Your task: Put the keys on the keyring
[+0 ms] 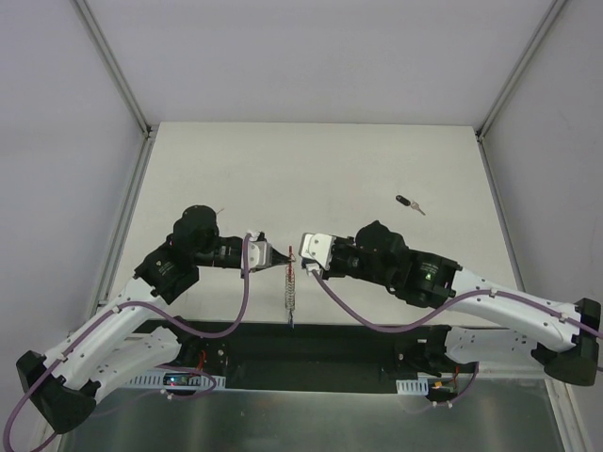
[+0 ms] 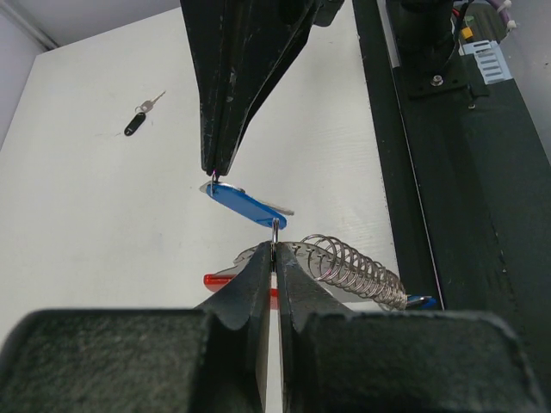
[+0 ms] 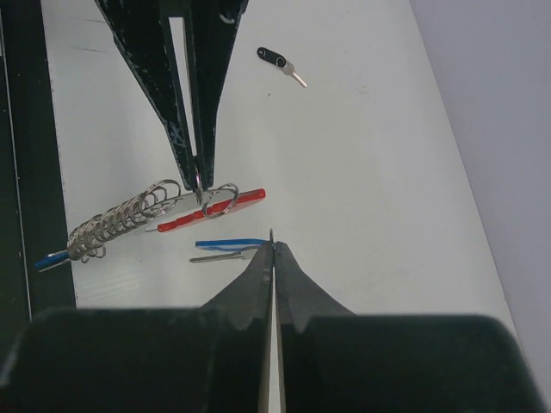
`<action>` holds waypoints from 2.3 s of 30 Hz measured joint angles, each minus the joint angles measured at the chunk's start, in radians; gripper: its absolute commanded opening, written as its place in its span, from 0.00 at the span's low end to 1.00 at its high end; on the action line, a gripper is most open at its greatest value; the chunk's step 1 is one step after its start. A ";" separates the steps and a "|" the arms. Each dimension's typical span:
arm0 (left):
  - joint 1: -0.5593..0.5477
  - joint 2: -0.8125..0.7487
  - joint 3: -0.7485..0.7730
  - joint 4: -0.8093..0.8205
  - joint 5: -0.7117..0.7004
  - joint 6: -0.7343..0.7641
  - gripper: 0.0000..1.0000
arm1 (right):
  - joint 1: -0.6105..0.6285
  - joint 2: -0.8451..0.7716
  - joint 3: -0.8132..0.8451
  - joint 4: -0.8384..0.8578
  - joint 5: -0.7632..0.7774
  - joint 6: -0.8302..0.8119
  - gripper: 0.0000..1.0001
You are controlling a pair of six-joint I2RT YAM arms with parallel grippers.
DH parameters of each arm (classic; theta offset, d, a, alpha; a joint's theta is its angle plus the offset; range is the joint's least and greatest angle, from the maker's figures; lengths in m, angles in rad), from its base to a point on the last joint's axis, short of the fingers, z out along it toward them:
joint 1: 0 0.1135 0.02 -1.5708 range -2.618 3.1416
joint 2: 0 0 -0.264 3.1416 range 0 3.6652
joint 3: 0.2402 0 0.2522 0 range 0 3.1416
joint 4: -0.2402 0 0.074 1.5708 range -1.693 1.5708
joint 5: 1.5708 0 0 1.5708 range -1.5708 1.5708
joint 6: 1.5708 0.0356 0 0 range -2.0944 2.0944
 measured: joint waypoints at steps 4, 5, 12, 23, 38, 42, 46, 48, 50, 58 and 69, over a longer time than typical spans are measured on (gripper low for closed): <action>-0.017 -0.008 -0.008 0.000 -0.015 0.003 0.00 | 0.020 0.020 0.028 -0.013 -0.002 -0.008 0.01; -0.017 -0.009 -0.010 0.000 -0.018 0.004 0.00 | 0.024 0.024 0.035 -0.020 -0.003 -0.010 0.01; -0.017 -0.011 -0.011 0.000 -0.052 0.006 0.00 | 0.044 0.048 0.068 -0.063 -0.005 -0.019 0.01; -0.017 -0.026 -0.011 0.000 -0.070 0.006 0.00 | 0.076 0.077 0.085 -0.103 0.001 -0.026 0.01; -0.017 -0.025 -0.011 0.000 -0.080 0.006 0.00 | 0.089 0.082 0.085 -0.091 0.027 -0.026 0.01; -0.022 -0.025 -0.011 0.000 -0.080 0.006 0.00 | 0.095 0.082 0.085 -0.081 0.036 -0.026 0.01; -0.024 -0.025 -0.011 0.000 -0.080 0.006 0.00 | 0.100 0.082 0.085 -0.076 0.042 -0.026 0.01; -0.024 -0.025 -0.011 0.000 -0.080 0.006 0.00 | 0.101 0.082 0.085 -0.076 0.042 -0.026 0.01; -0.024 -0.025 -0.011 0.000 -0.080 0.006 0.00 | 0.101 0.082 0.085 -0.076 0.042 -0.026 0.01; -0.024 -0.018 -0.011 0.000 -0.083 0.006 0.00 | 0.106 0.082 0.085 -0.077 0.046 -0.026 0.01; -0.030 -0.018 -0.024 0.000 -0.097 0.009 0.00 | 0.111 0.082 0.085 -0.077 0.052 -0.025 0.01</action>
